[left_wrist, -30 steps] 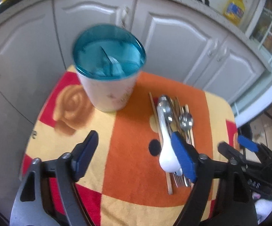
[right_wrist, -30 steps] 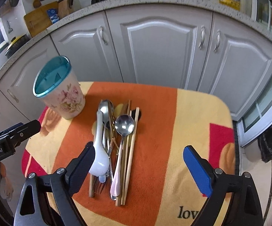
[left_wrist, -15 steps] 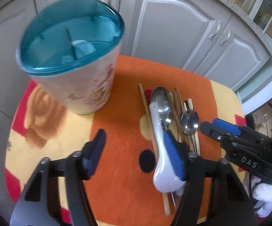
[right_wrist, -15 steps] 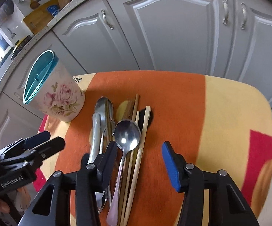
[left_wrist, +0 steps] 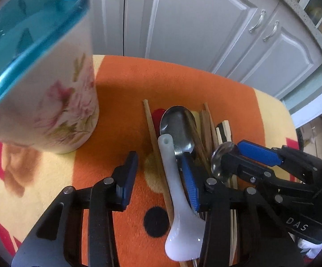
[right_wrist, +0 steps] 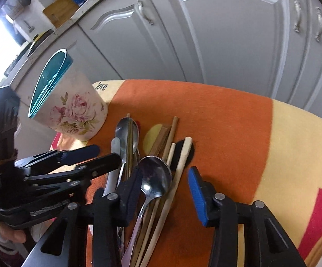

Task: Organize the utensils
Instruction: 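Lower the left gripper onto the white ceramic spoon and close it, then lift the white ceramic spoon with the left gripper while the right gripper grasps a metal spoon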

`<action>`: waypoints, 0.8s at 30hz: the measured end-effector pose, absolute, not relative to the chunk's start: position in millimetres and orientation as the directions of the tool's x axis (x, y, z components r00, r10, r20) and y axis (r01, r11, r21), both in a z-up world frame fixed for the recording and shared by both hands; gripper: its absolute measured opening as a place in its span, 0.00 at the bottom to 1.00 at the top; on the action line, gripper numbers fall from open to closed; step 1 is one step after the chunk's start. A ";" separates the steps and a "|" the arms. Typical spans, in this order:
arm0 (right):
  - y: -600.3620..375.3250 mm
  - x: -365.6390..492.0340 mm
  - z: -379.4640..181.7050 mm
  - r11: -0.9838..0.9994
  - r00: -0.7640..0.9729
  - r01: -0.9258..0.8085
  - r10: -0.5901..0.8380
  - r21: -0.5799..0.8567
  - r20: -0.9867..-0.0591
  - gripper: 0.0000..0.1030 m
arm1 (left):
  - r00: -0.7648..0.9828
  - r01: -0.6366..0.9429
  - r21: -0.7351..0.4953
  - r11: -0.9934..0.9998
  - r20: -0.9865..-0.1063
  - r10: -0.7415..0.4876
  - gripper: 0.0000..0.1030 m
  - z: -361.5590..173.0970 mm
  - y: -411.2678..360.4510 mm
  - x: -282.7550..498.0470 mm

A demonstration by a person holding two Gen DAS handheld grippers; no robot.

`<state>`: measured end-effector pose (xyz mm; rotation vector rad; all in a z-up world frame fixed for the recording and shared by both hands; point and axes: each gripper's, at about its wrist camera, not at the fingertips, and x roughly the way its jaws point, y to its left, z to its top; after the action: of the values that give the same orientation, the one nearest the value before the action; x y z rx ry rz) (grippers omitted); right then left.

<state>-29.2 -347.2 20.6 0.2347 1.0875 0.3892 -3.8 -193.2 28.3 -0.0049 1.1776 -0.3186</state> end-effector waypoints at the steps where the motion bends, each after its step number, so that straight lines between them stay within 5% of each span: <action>1: -347.5 -27.8 19.5 0.909 0.408 -0.189 0.417 0.372 -0.812 0.33 | 0.344 0.240 -0.177 0.954 -0.904 -0.255 0.37 27.9 -192.8 -2.2; 7: -347.5 -18.1 15.1 0.888 0.392 -0.200 0.460 0.414 -0.797 0.17 | 0.339 0.262 -0.200 0.944 -0.897 -0.284 0.14 30.7 -198.0 4.4; 13: -354.1 -33.8 24.6 0.890 0.404 -0.227 0.456 0.396 -0.793 0.03 | 0.321 0.291 -0.195 0.937 -0.902 -0.288 0.11 33.1 -193.9 -5.1; 24: -383.1 -79.0 39.5 0.900 0.441 -0.158 0.432 0.406 -0.786 0.02 | 0.347 0.287 -0.224 0.931 -0.882 -0.319 0.11 64.5 -156.5 -30.0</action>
<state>-79.0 -383.1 39.5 0.2911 1.0543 0.3723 -30.0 -156.5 64.5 -0.0317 1.1517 -0.3930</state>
